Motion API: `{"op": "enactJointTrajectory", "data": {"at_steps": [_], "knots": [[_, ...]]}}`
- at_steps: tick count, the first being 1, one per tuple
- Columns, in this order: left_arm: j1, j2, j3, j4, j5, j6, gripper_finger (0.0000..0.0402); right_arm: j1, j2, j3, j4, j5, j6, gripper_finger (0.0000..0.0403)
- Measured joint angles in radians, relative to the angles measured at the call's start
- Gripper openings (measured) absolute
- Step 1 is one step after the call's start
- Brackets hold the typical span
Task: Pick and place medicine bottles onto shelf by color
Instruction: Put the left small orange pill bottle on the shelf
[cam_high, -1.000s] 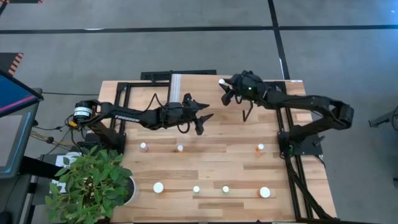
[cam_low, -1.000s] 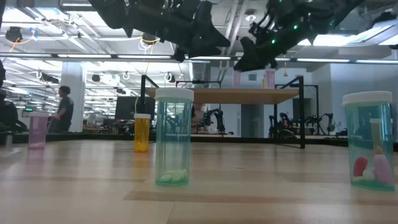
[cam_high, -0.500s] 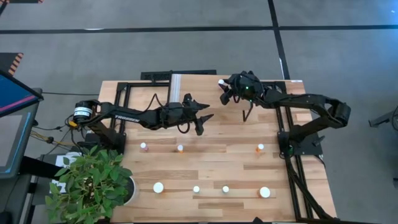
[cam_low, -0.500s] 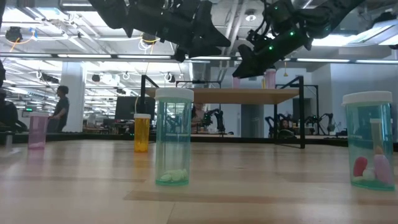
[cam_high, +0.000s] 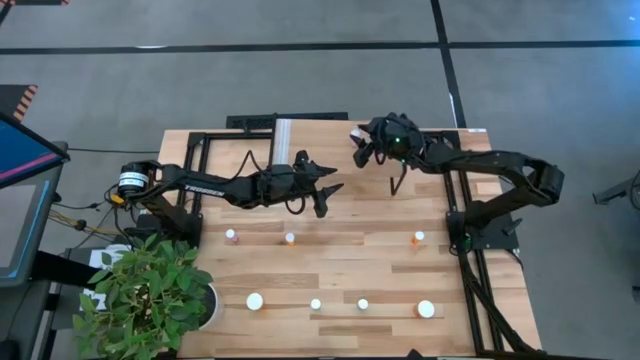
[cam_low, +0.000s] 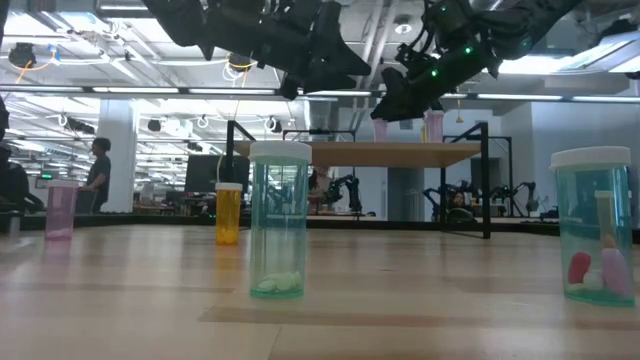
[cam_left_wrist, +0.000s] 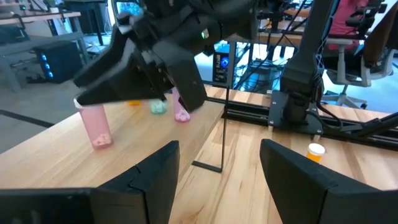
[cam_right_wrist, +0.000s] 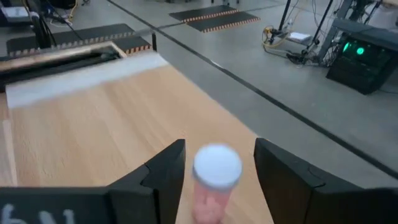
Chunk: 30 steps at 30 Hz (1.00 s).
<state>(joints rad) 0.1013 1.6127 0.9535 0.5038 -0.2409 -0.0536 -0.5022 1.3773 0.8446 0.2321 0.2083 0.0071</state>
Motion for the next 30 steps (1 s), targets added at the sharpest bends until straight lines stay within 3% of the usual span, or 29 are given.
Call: {"op": "enactJointTrajectory", "data": {"at_steps": [7,11,17,21,24,30], "knots": [[0.000,0.000,0.000,-0.028,0.002,-0.005,0.0212,0.011,-0.086,0.118,-0.194,0.000,-0.014,0.0219],[0.000,0.000,0.000,-0.039,0.080,-0.026,0.0212,0.042,-0.185,0.197,-0.340,0.000,-0.066,0.0217],[-0.009,0.001,0.000,-0.045,0.158,-0.021,0.0212,0.164,-0.375,0.217,-0.533,0.000,-0.110,0.0203],[-0.025,0.005,0.000,-0.045,0.166,0.012,0.0212,0.282,-0.479,0.214,-0.758,0.000,-0.012,0.0195],[-0.036,0.005,0.000,-0.043,0.167,0.038,0.0212,0.394,-0.540,0.151,-0.830,0.001,0.087,0.0191],[-0.049,0.005,0.000,-0.040,0.166,0.071,0.0212,0.595,-0.632,-0.077,-0.785,0.006,0.190,0.0190]]}}
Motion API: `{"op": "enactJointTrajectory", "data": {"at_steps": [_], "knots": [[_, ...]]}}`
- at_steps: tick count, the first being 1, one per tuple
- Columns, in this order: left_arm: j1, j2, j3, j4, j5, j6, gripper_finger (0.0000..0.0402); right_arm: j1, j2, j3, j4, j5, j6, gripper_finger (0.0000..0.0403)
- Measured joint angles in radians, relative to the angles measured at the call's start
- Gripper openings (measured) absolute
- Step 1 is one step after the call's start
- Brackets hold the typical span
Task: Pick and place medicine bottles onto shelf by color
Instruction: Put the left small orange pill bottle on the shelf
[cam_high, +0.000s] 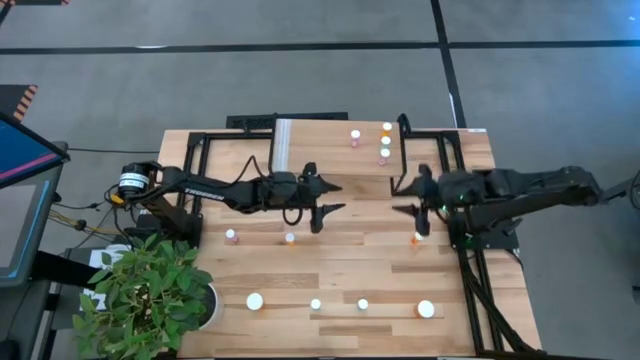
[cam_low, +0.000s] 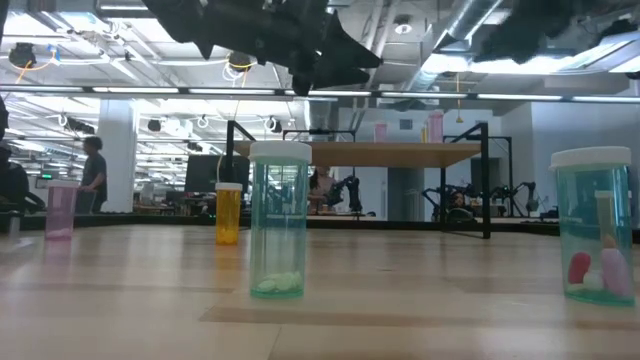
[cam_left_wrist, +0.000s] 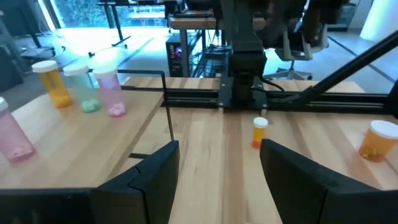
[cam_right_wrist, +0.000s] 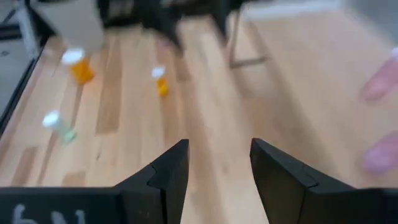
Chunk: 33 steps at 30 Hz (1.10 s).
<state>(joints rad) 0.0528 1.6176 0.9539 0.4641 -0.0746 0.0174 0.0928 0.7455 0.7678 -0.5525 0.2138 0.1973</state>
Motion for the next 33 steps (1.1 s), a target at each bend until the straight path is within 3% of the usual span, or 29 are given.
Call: {"op": "enactJointTrajectory", "data": {"at_steps": [5,9,15,22,26,33], "knots": [[-0.011,0.000,0.000,-0.004,0.000,0.009,0.0212,0.123,-0.013,-0.116,0.047,0.019,0.073,0.0190],[-0.021,-0.002,0.000,-0.086,0.000,0.073,0.0212,0.207,-0.004,-0.147,0.101,0.119,0.044,0.0189],[-0.035,-0.128,0.002,-0.370,-0.013,0.074,0.0212,0.257,0.000,-0.142,0.138,0.185,0.007,0.0188],[-0.066,-0.287,0.002,-0.749,-0.031,-0.122,0.0212,0.259,-0.002,-0.141,0.145,0.185,0.004,0.0189],[-0.118,-0.269,0.002,-0.883,-0.049,-0.170,0.0212,0.258,0.002,-0.141,0.155,0.185,0.004,0.0188],[-0.210,-0.160,-0.007,-0.919,-0.087,-0.153,0.0212,0.259,0.002,-0.141,0.162,0.185,0.004,0.0189]]}}
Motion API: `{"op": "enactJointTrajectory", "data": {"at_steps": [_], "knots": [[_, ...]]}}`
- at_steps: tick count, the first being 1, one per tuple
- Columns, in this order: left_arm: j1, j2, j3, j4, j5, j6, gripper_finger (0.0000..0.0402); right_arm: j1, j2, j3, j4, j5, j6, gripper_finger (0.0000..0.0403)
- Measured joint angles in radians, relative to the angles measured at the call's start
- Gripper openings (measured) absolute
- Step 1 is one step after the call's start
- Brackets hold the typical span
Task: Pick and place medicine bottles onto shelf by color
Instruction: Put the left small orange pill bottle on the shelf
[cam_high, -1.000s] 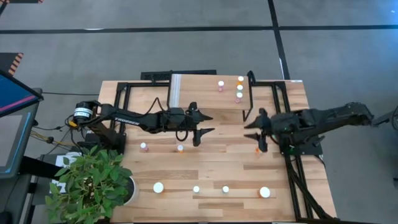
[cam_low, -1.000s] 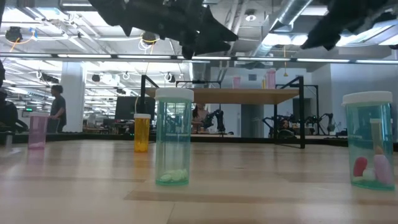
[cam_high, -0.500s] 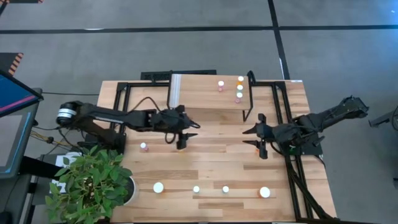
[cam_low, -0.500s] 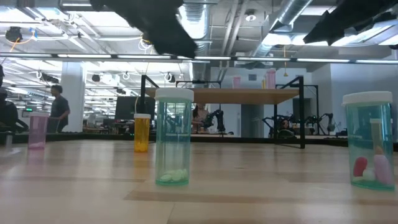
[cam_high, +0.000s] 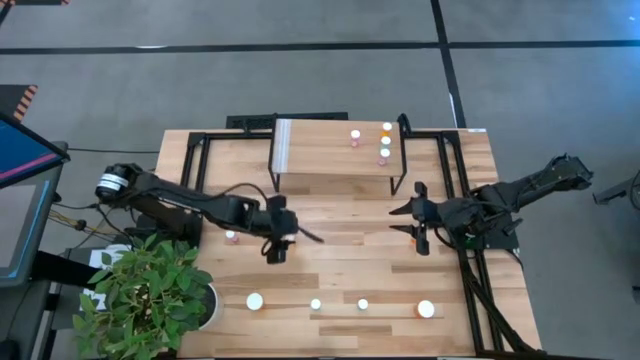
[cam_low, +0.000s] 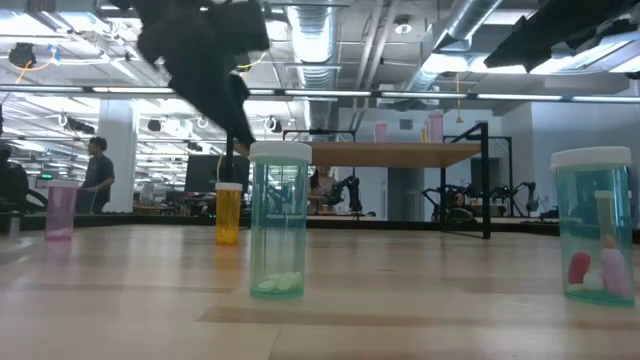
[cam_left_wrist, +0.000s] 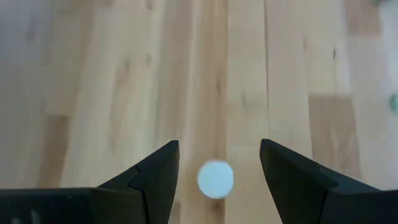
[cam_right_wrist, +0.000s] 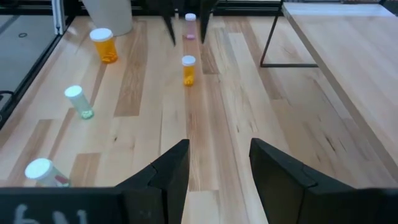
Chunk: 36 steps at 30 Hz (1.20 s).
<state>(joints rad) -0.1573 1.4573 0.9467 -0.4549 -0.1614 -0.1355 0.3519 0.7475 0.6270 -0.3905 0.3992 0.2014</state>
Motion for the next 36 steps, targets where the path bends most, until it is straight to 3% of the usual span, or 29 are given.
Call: {"op": "enactJointTrajectory", "data": {"at_steps": [9,21,36], "knots": [[-0.028,0.087,-0.001,-0.023,-0.004,-0.002,0.0206,0.000,0.000,0.000,0.005,0.000,0.000,0.0186],[0.015,0.102,-0.001,-0.022,0.021,-0.017,0.0184,0.000,0.000,0.000,0.005,0.000,0.001,0.0186],[0.031,0.102,-0.002,-0.020,0.074,-0.017,0.0182,0.000,0.000,0.000,0.003,-0.001,0.000,0.0183]]}}
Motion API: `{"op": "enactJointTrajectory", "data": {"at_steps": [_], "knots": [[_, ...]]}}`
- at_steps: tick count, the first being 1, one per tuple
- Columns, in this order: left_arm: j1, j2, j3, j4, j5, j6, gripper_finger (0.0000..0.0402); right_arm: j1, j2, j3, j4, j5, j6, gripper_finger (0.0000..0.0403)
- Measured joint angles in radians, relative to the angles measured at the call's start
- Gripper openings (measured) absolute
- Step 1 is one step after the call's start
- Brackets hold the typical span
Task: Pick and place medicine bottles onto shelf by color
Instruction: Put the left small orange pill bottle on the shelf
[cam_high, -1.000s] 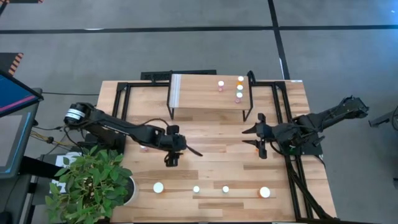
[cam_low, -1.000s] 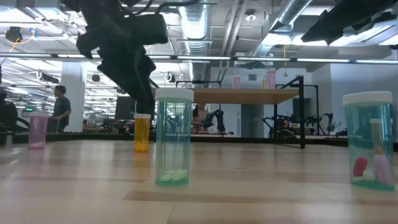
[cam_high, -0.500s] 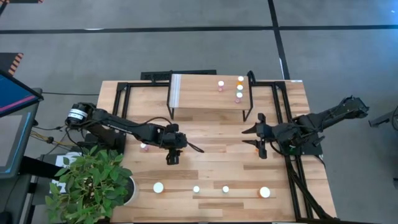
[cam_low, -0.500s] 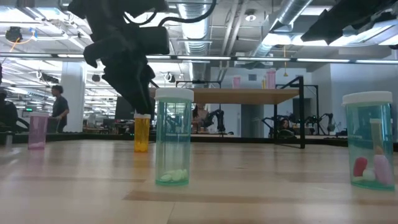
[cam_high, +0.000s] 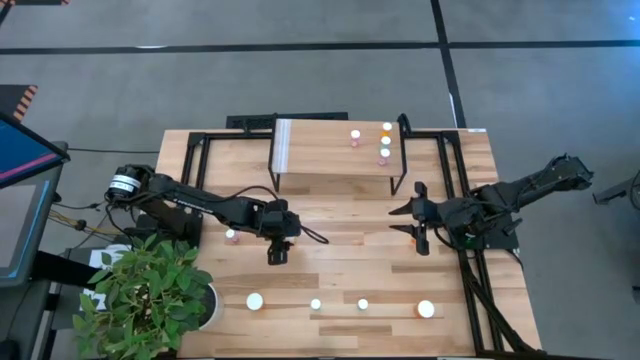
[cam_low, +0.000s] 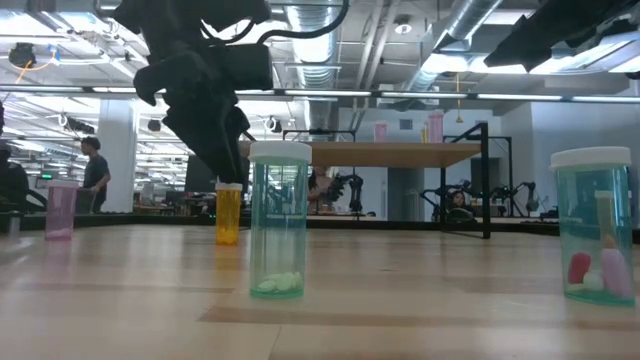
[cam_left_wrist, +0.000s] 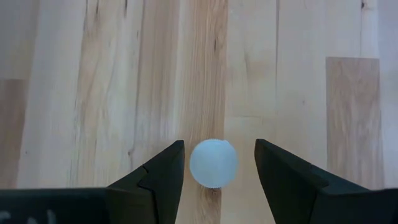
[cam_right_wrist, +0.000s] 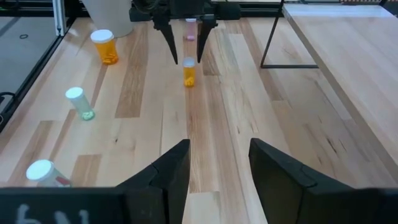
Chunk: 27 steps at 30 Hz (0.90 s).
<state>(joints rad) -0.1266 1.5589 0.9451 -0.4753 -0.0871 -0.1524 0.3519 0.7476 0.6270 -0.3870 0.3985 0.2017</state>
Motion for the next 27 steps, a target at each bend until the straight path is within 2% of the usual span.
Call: {"op": "enactJointTrajectory", "data": {"at_steps": [11,27], "knots": [[0.001,0.000,-0.001,-0.005,-0.032,-0.026,0.0182,0.000,0.000,0.000,-0.001,0.000,0.000,0.0182],[0.000,0.098,-0.002,-0.012,-0.026,-0.068,0.0182,-0.001,0.010,0.000,0.001,0.003,0.000,0.0180]]}}
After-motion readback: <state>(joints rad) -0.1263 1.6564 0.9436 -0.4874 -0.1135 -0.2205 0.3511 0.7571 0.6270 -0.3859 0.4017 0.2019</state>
